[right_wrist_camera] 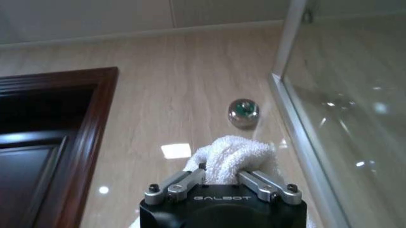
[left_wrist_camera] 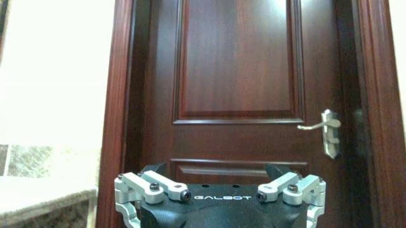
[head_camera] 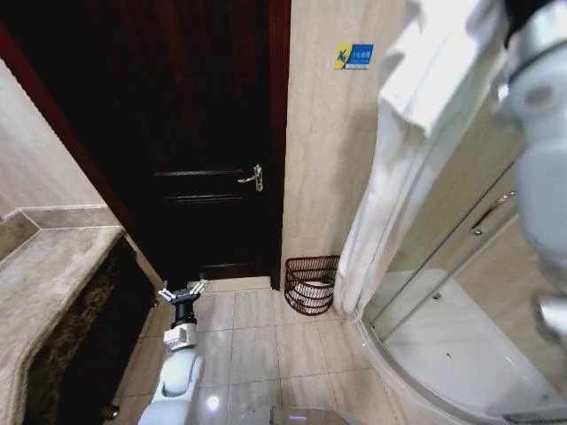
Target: Discard the used towel into the hamper.
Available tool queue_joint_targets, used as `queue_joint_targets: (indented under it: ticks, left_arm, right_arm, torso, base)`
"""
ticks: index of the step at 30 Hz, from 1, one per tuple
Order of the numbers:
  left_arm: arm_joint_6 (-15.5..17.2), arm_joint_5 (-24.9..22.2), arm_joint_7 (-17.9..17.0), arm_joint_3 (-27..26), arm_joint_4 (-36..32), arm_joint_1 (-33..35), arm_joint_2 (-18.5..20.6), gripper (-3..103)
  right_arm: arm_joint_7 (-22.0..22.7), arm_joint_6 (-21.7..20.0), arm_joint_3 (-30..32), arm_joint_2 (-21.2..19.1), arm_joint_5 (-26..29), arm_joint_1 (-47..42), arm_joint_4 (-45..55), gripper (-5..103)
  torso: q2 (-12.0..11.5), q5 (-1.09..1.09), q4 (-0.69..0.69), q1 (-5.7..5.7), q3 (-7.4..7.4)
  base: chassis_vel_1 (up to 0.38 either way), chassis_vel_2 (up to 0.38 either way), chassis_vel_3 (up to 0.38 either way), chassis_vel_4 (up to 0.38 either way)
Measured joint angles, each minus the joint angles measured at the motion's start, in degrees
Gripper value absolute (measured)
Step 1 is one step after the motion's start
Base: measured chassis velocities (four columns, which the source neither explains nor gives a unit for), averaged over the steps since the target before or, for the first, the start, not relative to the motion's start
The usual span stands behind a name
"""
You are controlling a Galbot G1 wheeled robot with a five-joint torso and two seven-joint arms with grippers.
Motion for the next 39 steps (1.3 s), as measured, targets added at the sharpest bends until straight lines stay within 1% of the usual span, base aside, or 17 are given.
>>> queue_joint_targets:
  ticks: [1,2,3,4,5,6,7,9,10,12,15,17,22,25,31,36,39]
  left_arm:
    - [0.1,-0.2,-0.1,0.0,-0.2,0.0,0.1,100]
    - [0.1,-0.2,-0.1,0.0,-0.2,0.0,0.1,100]
    - [0.6,-1.0,-0.4,0.2,-0.8,-0.1,0.4,100]
    - [1.2,-1.9,-0.5,0.6,-1.2,-0.3,0.9,100]
    - [1.6,-2.3,-0.4,0.9,-1.4,-0.5,1.2,100]
    - [1.9,-2.6,-0.4,1.1,-1.4,-0.8,1.6,100]
    - [1.9,-2.6,-0.4,1.1,-1.4,-0.8,1.6,100]
    - [1.9,-2.7,-0.3,0.9,-1.5,-0.5,1.6,100]
    - [1.9,-2.7,-0.3,0.9,-1.5,-0.5,1.6,100]
    - [1.6,-2.7,-0.3,0.4,-1.7,0.2,1.6,100]
    - [1.4,-2.7,-0.3,0.2,-1.9,0.5,1.7,100]
    - [1.3,-2.8,-0.3,0.1,-2.2,0.5,1.8,100]
    - [1.5,-2.6,-0.2,0.1,-2.6,0.5,1.9,100]
    - [1.8,-2.6,-0.2,0.1,-2.9,0.6,2.0,100]
    - [1.7,-2.7,-0.1,0.2,-2.9,0.7,2.2,100]
    - [1.8,-2.7,0.0,0.4,-2.7,0.5,2.3,100]
    - [1.8,-2.7,0.0,0.6,-2.6,0.5,2.2,100]
  right_arm:
    - [-0.6,0.1,-0.3,1.0,-0.7,1.5,-1.7,5]
    - [-0.6,0.1,-0.3,1.0,-0.7,1.5,-1.7,5]
    - [-1.3,0.2,-0.9,2.7,-1.6,4.7,-5.1,5]
    - [-1.8,0.2,-1.5,3.6,-2.0,7.9,-7.6,5]
    - [-2.0,0.2,-1.9,3.8,-2.1,9.6,-8.7,5]
    - [-2.5,0.3,-2.7,4.1,-2.3,11.6,-10.4,5]
    - [-2.5,0.3,-2.7,4.1,-2.3,11.6,-10.4,5]
    - [-3.2,0.2,-3.4,5.2,-2.7,13.6,-13.2,5]
    - [-3.2,0.2,-3.4,5.2,-2.7,13.6,-13.2,5]
    - [-3.8,0.4,-3.6,6.9,-3.6,14.5,-15.8,5]
    - [-4.3,0.8,-3.7,7.9,-4.6,14.1,-16.9,5]
    - [-4.6,1.3,-3.6,9.2,-5.4,12.1,-17.8,5]
    - [-4.4,1.7,-3.4,10.5,-6.6,8.8,-17.5,5]
    - [-4.3,1.9,-3.2,10.6,-8.0,5.0,-16.4,5]
    - [-4.3,2.5,-3.0,10.2,-9.5,1.2,-15.7,5]
    - [-4.4,3.2,-3.2,10.6,-10.3,0.9,-16.9,5]
    - [-4.6,3.6,-3.6,11.0,-10.5,0.9,-17.7,5]
  torso:
    - [0.0,0.01,0.0,0.01,0.0]
    - [0.0,0.01,0.0,0.01,0.0]
    - [0.0,0.01,0.01,0.01,0.01]
    - [0.0,-0.04,0.02,0.01,0.0]
    - [0.0,-0.07,0.0,0.0,-0.02]
    - [0.0,-0.05,-0.05,-0.03,-0.03]
    - [0.0,-0.05,-0.05,-0.03,-0.03]
    - [0.0,0.06,-0.09,-0.03,-0.02]
    - [0.0,0.06,-0.09,-0.03,-0.02]
    - [0.0,0.02,-0.05,-0.04,-0.02]
    - [0.0,-0.02,-0.02,-0.03,-0.02]
    - [0.0,0.02,-0.02,-0.02,-0.01]
    - [0.0,-0.01,-0.02,0.0,-0.01]
    - [0.0,0.02,-0.01,0.0,-0.01]
    - [0.0,0.03,-0.04,-0.02,-0.01]
    - [-0.1,0.0,-0.05,-0.06,-0.07]
    - [-0.8,0.0,-0.06,-0.39,-0.45]
  base:
    - [0.0,0.0,0.0,0.0]
    - [0.0,0.0,0.0,0.0]
    - [0.0,0.0,0.0,0.0]
    - [0.0,0.0,0.0,0.0]
    - [0.0,0.0,0.0,0.0]
    - [0.0,0.0,0.0,0.0]
    - [0.0,0.0,0.0,0.0]
    - [0.0,0.0,0.0,0.0]
    - [0.0,0.0,0.0,0.0]
    - [0.0,0.0,0.0,0.0]
    - [0.0,0.0,0.0,0.0]
    - [0.0,0.0,0.0,0.0]
    - [0.0,0.0,0.0,0.0]
    - [0.0,0.0,0.0,0.0]
    - [0.0,0.0,0.0,0.0]
    - [0.0,0.0,0.0,0.0]
    - [0.0,0.0,0.0,0.0]
